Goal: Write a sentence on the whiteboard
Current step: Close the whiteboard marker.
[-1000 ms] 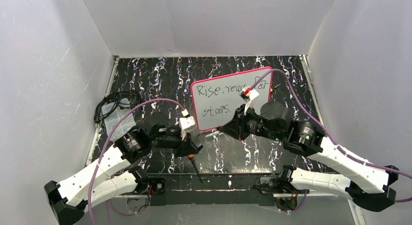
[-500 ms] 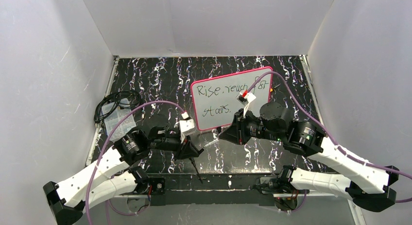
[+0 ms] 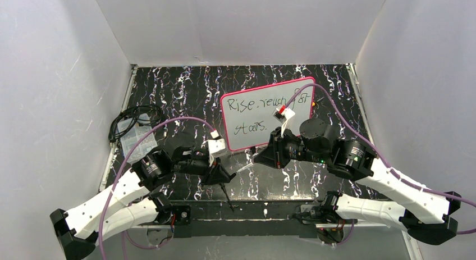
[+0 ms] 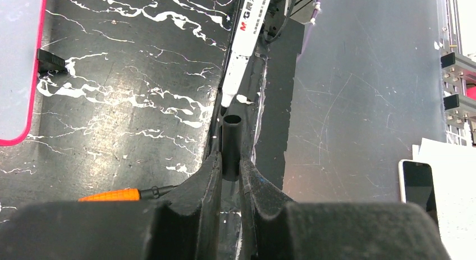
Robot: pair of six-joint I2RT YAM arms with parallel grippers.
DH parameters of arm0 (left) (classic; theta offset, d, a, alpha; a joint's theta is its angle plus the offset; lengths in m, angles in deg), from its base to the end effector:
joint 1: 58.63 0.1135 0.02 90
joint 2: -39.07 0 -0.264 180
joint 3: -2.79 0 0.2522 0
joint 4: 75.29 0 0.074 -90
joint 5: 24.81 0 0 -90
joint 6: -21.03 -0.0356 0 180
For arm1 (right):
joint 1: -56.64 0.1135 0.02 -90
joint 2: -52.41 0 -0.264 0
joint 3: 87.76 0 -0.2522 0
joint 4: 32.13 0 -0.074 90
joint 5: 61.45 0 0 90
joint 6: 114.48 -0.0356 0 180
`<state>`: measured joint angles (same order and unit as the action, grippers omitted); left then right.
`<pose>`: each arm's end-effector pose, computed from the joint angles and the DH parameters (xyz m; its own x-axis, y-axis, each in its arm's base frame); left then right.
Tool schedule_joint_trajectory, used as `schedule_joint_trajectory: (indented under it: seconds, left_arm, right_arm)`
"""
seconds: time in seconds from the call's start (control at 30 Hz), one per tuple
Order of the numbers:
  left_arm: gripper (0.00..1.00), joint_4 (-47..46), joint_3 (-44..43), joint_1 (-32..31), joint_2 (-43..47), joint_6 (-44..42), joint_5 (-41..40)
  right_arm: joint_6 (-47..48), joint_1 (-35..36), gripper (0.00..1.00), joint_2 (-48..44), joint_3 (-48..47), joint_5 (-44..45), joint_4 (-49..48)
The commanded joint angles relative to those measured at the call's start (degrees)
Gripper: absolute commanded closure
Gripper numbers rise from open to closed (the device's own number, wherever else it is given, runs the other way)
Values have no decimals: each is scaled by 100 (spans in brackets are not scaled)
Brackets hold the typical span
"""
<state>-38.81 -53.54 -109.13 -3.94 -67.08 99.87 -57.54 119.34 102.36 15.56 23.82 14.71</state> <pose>0.0908 -0.1420 0.3111 -0.2819 0.2994 -0.9115 0.9585 0.1294 -0.2540 0.0791 0.1597 0.3914 -0.6346 -0.0442 -0.7715 -0.6860 0.4921 0.5360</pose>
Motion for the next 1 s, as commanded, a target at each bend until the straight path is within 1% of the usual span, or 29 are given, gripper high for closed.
schedule_joint_trajectory:
  seconds: [0.0, 0.53, 0.87, 0.97]
  left_arm:
    - [100, -13, 58, -39, -23, -53, 154]
    - [100, -13, 55, -42, -26, -41, 167]
    - [100, -13, 64, -44, 55, -48, 207]
    - [100, -13, 65, -50, 62, -47, 222]
  right_arm:
    - [-17, -3, 99, -79, -326, -68, -93]
    - [-69, -1, 99, -61, -108, -379, -267]
    - [-60, -3, 99, -63, -116, -262, -249]
    - [-54, -2, 99, -111, -162, -76, -153]
